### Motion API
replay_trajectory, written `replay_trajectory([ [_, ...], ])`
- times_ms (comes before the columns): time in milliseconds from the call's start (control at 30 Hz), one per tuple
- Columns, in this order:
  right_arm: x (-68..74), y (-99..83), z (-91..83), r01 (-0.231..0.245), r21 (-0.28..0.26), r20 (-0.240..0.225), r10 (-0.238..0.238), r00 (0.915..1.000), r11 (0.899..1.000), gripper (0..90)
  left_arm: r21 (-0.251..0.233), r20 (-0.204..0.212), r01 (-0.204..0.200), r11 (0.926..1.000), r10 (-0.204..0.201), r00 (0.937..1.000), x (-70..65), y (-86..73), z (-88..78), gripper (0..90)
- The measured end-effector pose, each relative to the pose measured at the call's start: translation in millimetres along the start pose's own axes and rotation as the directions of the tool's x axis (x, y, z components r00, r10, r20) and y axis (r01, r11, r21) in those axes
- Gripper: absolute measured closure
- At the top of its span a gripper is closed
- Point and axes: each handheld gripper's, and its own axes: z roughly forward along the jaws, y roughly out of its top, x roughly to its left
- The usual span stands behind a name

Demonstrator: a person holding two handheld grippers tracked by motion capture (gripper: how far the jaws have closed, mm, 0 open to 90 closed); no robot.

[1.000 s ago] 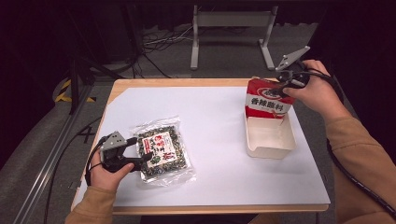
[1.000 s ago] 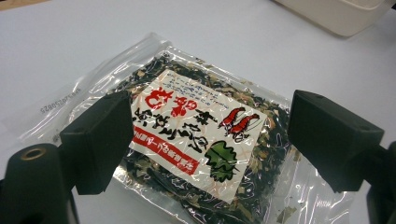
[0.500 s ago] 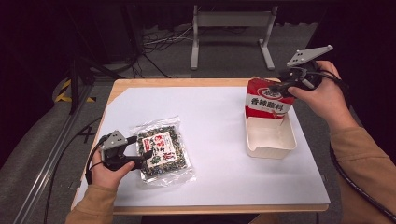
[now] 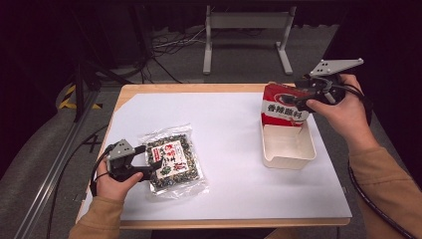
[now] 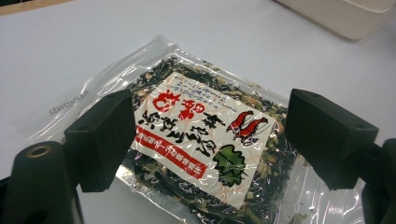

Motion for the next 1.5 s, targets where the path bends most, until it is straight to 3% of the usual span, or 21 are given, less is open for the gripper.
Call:
replay_trajectory([
  [167, 8.6, -3.1, -1.1, -0.017, -0.040, -0.018, 0.016, 0.9997, 0.999, 29.7, -0.013, -0.011, 0.023, 0.9997, -0.023, 0.9997, 3.1, 1.4, -2.7, 16.8],
  [433, 18.7, -13.7, -5.7, -0.078, -0.120, -0.055, 0.072, 0.9959, 0.990, 31.5, -0.028, -0.038, 0.012, 0.9996, -0.013, 0.9992, 6.2, 4.4, -5.1, 15.8],
  [533, 20.8, -18.9, -5.5, -0.091, -0.134, -0.065, 0.083, 0.9944, 0.987, 31.5, -0.006, -0.046, 0.032, 0.9995, -0.032, 0.9984, 9.9, 6.9, -5.2, 15.1],
  [867, 30.7, -36.8, 2.3, -0.108, -0.151, -0.101, 0.093, 0.9905, 0.983, 32.9, -0.005, -0.080, 0.071, 0.9975, -0.071, 0.9943, 29.2, 13.6, -1.1, 13.2],
  [1133, 37.5, -47.5, 9.5, -0.113, -0.154, -0.126, 0.094, 0.9876, 0.982, 35.4, 0.011, -0.098, 0.073, 0.9973, -0.071, 0.9926, 44.3, 14.2, 5.2, 15.1],
  [1333, 43.9, -54.7, 11.8, -0.112, -0.163, -0.129, 0.091, 0.9874, 0.980, 35.0, 0.033, -0.111, 0.045, 0.9985, -0.041, 0.9930, 50.5, 11.5, 10.9, 18.4],
  [1500, 57.6, -64.2, 13.7, -0.101, -0.174, -0.135, 0.077, 0.9878, 0.980, 34.6, 0.025, -0.113, 0.071, 0.9972, -0.067, 0.9913, 54.8, 8.8, 12.9, 18.4],
])
